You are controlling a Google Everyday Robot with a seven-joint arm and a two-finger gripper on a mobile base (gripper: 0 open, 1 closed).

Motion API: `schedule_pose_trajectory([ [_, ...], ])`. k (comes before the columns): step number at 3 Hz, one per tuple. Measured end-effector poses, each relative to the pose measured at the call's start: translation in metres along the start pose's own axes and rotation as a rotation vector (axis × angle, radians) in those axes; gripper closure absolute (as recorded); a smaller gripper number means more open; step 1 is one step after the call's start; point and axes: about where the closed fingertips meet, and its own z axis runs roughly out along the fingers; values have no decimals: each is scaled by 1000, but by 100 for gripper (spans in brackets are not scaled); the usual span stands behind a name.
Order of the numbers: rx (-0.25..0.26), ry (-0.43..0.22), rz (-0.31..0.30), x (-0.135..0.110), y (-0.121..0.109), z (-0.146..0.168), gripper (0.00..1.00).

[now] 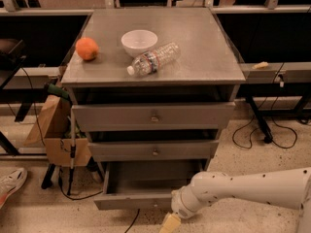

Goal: Close bottom drawer

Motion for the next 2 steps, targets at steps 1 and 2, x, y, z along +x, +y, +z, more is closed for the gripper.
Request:
schedule_pose_trajectory([
  [1,-11,-17,9,2,-8,12,0],
  [2,-43,-40,29,20,-36,46,0],
])
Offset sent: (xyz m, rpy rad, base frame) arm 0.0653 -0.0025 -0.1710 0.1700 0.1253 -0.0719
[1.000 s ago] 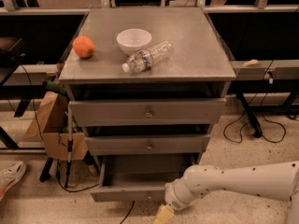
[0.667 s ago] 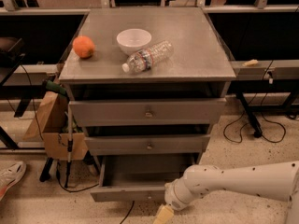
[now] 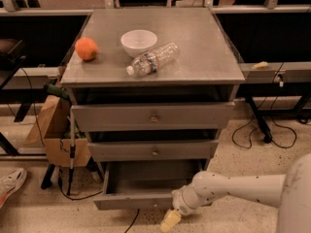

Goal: Close bottom drawer

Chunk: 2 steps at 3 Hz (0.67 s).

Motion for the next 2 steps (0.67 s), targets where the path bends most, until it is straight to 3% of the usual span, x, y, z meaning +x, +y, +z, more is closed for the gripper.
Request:
schedule_pose_trajectory([
  [2,-58,2,182,59,-68,93,42],
])
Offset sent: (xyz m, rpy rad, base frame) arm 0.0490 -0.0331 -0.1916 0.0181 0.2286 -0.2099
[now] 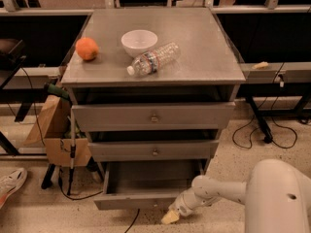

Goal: Close bottom drawer

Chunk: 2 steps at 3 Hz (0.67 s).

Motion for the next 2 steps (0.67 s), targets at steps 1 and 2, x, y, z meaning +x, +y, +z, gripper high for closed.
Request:
schedule_pose_trajectory([
  [1,7,5,63,19,-30,19,66],
  [2,56,8,69,18,-54,21,89],
])
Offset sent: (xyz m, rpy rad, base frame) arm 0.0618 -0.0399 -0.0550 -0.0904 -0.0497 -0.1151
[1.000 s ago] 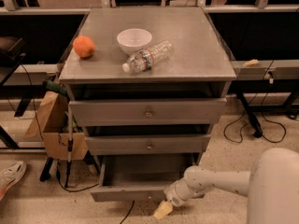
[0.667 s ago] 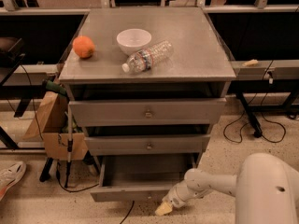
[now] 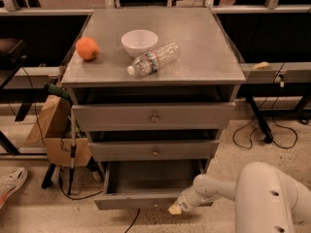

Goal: Close bottom drawer

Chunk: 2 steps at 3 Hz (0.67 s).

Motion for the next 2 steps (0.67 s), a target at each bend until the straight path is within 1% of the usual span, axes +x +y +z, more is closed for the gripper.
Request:
schedule_pose_trajectory([
  [1,34,-6,-6,-10,-17,-1,83],
  [2,34,-6,-6,-10,-17,-1,60],
])
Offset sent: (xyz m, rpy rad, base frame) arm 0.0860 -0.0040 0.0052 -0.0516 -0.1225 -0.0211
